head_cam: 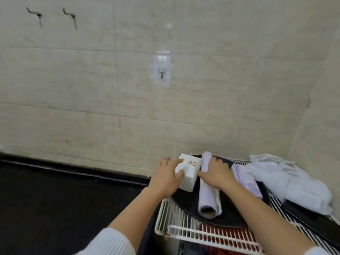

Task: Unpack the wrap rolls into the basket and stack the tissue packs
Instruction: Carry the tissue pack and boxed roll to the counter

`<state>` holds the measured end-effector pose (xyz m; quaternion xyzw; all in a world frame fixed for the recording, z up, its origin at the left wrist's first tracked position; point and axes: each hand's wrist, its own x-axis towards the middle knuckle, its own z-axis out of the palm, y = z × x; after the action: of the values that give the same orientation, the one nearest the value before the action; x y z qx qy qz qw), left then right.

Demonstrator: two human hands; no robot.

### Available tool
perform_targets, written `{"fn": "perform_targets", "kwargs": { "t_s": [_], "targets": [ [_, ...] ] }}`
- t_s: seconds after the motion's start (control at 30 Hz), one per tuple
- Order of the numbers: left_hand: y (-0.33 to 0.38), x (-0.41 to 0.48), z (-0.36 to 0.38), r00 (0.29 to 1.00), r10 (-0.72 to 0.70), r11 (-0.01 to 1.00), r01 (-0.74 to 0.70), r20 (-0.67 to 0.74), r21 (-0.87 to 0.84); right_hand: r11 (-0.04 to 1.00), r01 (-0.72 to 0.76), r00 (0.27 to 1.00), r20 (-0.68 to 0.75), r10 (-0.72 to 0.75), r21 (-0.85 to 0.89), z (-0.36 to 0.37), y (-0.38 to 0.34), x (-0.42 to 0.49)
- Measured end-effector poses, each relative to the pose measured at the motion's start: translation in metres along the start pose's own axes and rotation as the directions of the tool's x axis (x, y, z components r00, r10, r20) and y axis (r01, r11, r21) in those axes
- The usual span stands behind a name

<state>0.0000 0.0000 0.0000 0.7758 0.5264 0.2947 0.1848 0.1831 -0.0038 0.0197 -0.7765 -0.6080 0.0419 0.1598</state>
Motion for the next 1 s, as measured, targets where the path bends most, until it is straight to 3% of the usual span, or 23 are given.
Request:
{"fn": "perform_targets", "kwargs": {
  "t_s": [0.13, 0.3, 0.43, 0.57, 0.7, 0.8, 0.9, 1.0],
  "targets": [
    [-0.002, 0.027, 0.018, 0.995, -0.037, 0.999, 0.038, 0.089, -0.013, 0.996, -0.038, 0.985, 0.163, 0.051, -0.083, 0.016, 0.008, 0.001],
    [0.004, 0.053, 0.027, 0.964, -0.163, 0.986, 0.164, 0.210, 0.017, 0.992, -0.063, 0.991, 0.110, 0.075, -0.108, 0.025, 0.008, -0.002],
    [0.006, 0.063, 0.029, 0.955, -0.183, 0.982, 0.189, 0.233, -0.006, 0.976, -0.190, 0.976, 0.127, 0.176, 0.104, 0.021, 0.020, -0.005],
    [-0.001, 0.070, 0.021, 0.958, -0.207, 0.962, 0.237, 0.199, -0.138, 0.842, -0.322, 0.947, 0.136, 0.292, 0.432, 0.006, 0.024, -0.010],
    [-0.024, 0.064, -0.024, 0.916, -0.316, 0.760, 0.401, 0.247, -0.511, 0.750, -0.215, 0.974, 0.086, 0.207, 0.626, -0.016, -0.009, -0.009],
    [-0.064, 0.050, -0.073, 0.907, -0.349, 0.640, 0.415, 0.236, -0.647, 0.738, -0.115, 0.993, 0.065, 0.096, 0.665, -0.025, -0.063, -0.009],
    [-0.117, 0.033, -0.117, 0.912, -0.399, 0.643, 0.349, 0.091, -0.681, 0.730, -0.077, 0.992, 0.123, -0.010, 0.679, -0.002, -0.130, -0.006],
    [-0.182, 0.002, -0.146, 0.880, -0.472, 0.725, 0.352, -0.054, -0.591, 0.771, -0.078, 0.975, 0.212, -0.075, 0.632, 0.053, -0.202, -0.013]
  ]
}}
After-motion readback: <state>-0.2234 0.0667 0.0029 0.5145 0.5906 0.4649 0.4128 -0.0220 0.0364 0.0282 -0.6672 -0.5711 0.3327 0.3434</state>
